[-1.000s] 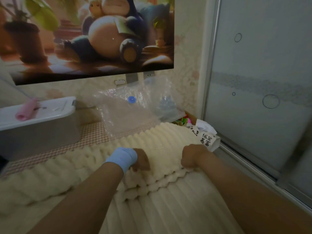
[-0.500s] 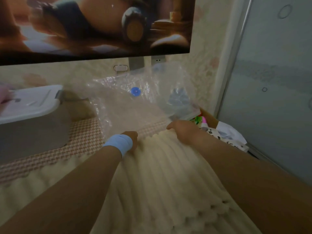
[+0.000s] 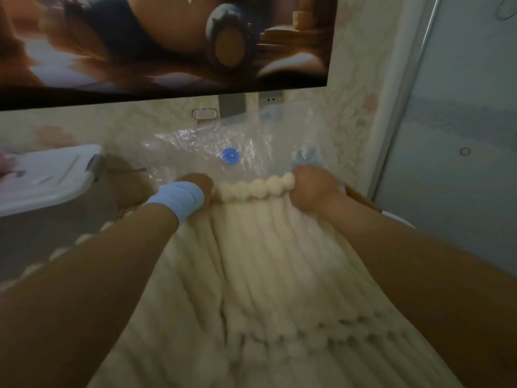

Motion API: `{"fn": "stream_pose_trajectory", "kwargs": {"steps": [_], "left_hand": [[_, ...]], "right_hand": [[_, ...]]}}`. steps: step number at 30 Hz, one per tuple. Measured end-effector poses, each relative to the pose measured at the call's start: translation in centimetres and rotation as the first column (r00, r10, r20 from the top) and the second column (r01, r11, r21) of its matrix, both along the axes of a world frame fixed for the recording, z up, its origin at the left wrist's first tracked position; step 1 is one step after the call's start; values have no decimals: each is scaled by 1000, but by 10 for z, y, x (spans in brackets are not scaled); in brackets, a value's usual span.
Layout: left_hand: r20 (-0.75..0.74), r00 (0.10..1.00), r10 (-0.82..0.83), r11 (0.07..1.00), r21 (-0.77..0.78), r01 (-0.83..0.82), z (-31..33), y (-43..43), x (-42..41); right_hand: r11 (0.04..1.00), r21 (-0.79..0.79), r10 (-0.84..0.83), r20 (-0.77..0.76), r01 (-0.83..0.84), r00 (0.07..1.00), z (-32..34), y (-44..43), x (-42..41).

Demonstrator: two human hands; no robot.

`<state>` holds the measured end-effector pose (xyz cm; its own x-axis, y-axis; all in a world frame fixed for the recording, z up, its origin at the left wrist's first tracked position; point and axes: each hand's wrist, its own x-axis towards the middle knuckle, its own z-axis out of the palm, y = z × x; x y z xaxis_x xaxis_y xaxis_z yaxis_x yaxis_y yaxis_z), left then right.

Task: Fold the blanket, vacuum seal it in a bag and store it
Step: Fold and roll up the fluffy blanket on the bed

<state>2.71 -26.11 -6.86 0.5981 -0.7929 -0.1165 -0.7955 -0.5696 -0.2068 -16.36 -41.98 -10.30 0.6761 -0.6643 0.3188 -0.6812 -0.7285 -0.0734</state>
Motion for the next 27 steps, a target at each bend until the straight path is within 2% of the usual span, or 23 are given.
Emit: {"fn": "stream_pose_trajectory", "kwargs": {"steps": [2, 5, 6, 8, 9, 10, 12, 16, 18, 22, 24, 27], "left_hand": [[121, 992, 47, 988, -153, -28, 3, -4, 10], [208, 977, 44, 989, -151, -13, -29, -2, -5], [179, 984, 0, 989, -145, 26, -43, -1, -13], [3, 993, -116, 989, -94, 116, -70, 2, -29], [-113, 981, -161, 987, -34, 158, -82, 4, -38], [-215, 962, -170, 982, 43, 183, -92, 8, -48], [-298, 946, -124, 971, 159, 178, -107, 17, -62], [-209, 977, -50, 977, 192, 91, -99, 29, -83], [-181, 979, -91, 981, 156, 119, -84, 28, -104], [-315, 930, -188, 971, 81, 224, -85, 25, -163], [-337, 933, -123, 970, 157, 185, -104, 36, -186], [-298, 949, -102, 968, 190, 164, -124, 63, -203]], "right_hand": [[999, 31, 6, 105, -9, 994, 7, -3, 9], [953, 303, 24, -21, -17, 999, -14, 1, 8], [954, 300, 39, -97, -8, 995, -26, 4, 4], [986, 156, 90, -201, -59, 976, -54, 9, -10], [980, 187, 114, -249, -68, 962, -68, 13, -18], [951, 307, 135, -294, -40, 946, -80, 21, -27], [867, 497, 151, -330, 36, 932, -100, 32, -39], [840, 543, 127, -176, -12, 976, -97, 56, -65], [823, 566, 150, -138, -47, 979, -92, 69, -81], [811, 571, 219, -95, -127, 971, -88, 97, -113], [815, 564, 233, -106, -135, 967, -96, 112, -130], [888, 427, 287, -223, -171, 932, -109, 131, -155]]}}
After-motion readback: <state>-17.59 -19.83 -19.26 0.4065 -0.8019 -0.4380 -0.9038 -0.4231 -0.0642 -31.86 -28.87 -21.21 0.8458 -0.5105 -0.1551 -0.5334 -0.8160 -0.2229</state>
